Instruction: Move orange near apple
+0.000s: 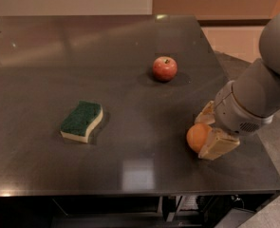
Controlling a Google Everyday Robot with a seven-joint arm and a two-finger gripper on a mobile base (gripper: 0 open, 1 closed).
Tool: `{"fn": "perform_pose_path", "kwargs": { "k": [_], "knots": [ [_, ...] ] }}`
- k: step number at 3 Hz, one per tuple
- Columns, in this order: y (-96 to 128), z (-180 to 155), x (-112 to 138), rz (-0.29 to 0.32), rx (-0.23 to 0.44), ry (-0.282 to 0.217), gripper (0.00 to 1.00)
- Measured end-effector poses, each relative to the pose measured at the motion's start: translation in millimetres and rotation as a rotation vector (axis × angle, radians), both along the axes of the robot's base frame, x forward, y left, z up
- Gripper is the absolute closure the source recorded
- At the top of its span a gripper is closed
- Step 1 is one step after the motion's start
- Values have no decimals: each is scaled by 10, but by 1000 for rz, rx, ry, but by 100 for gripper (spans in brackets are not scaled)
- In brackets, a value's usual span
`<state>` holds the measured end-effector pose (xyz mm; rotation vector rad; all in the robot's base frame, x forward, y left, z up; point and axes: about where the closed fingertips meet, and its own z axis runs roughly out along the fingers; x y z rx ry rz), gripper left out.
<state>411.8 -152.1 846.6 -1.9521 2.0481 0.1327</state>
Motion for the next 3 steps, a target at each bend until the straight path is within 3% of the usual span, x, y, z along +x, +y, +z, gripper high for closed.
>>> {"fn": "perform_pose_path", "kwargs": {
  "k": [1,2,3],
  "knots": [
    [-107,88,210,-79,-12,7,88],
    [-225,173,596,-190,-10,15,100],
    [-311,237,998,-280,4,6,100]
  ]
}}
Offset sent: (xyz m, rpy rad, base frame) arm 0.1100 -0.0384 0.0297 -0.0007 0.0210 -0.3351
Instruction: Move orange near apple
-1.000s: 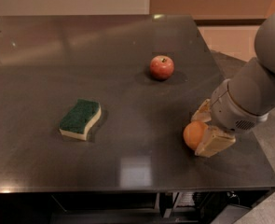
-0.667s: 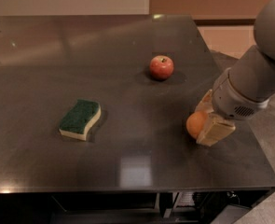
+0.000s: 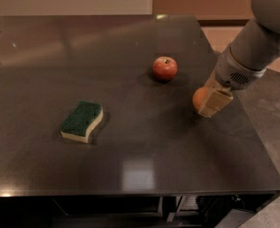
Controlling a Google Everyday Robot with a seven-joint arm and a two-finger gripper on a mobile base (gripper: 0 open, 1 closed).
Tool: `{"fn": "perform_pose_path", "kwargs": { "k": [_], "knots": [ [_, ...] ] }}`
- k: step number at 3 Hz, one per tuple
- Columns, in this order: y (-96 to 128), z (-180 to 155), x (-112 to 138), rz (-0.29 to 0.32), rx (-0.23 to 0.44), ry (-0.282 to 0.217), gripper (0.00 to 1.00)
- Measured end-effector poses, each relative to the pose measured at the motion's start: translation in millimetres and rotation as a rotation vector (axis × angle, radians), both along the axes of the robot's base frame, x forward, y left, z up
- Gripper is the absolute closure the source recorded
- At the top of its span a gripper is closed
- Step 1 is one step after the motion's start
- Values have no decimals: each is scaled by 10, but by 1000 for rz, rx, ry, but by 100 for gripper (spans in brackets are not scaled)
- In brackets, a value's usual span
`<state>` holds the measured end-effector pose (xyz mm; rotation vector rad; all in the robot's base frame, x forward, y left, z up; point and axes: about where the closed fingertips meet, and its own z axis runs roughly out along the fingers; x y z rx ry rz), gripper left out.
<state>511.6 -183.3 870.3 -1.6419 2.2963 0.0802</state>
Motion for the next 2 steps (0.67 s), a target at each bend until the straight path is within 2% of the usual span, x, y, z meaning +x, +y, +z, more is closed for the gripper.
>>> {"fn": "perform_pose_path", "kwargs": {
  "k": [2],
  "knots": [
    [73,30,603,-72,11,-34,100]
  ]
}}
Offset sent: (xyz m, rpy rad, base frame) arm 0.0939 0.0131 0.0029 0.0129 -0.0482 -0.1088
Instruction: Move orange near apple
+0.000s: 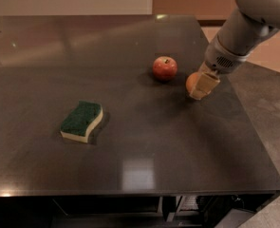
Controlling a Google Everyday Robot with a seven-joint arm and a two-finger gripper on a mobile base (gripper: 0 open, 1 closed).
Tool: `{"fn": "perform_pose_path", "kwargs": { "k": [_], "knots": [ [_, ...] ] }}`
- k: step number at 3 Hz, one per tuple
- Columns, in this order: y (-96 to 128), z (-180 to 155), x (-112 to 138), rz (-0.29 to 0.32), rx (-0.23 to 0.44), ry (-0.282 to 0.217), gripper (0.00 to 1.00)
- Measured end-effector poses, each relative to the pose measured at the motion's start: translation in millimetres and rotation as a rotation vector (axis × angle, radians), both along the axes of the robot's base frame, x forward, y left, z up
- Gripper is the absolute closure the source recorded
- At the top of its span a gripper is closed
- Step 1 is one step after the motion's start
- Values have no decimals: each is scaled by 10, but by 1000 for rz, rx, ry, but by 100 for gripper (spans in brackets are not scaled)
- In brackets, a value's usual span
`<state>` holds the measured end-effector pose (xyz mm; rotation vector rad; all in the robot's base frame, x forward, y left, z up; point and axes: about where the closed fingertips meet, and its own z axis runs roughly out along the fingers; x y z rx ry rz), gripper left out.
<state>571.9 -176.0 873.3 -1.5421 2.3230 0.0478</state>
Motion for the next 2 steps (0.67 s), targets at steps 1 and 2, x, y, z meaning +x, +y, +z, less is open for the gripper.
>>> {"fn": "perform_pose_path", "kwargs": {
  "k": [1,2],
  "knots": [
    [82,-64,176,-15,0,2,100],
    [158,-129,291,-24,4,9,100]
  ]
}}
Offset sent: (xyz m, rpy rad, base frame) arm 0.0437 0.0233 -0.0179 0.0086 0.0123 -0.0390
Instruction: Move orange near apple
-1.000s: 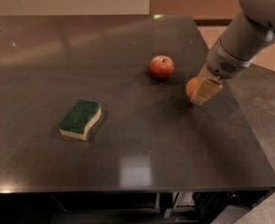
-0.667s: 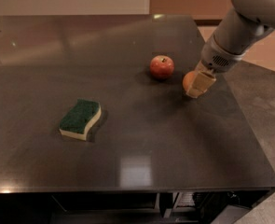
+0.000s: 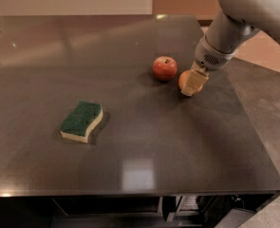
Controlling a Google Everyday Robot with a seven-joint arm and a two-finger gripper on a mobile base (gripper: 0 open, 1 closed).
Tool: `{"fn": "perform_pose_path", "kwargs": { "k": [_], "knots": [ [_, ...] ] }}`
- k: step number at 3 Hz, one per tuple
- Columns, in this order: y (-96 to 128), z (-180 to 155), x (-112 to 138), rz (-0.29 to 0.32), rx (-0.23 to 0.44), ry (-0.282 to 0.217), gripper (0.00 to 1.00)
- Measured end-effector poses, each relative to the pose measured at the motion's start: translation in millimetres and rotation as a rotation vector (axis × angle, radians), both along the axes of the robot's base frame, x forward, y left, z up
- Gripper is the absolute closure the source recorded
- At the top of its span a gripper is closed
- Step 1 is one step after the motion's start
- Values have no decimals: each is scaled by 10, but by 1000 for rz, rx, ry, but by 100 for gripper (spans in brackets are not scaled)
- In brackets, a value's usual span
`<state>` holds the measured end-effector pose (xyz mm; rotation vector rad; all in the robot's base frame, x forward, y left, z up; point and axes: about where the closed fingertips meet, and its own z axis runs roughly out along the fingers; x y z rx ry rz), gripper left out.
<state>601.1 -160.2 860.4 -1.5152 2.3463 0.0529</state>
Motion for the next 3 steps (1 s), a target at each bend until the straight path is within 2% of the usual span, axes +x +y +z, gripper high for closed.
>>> {"fn": "perform_pose_path", "kwargs": {
  "k": [1,3],
  "knots": [
    [48,-68,87,-14,8,12,82],
    [70,-155,154,-31,18,8,36]
  ]
}}
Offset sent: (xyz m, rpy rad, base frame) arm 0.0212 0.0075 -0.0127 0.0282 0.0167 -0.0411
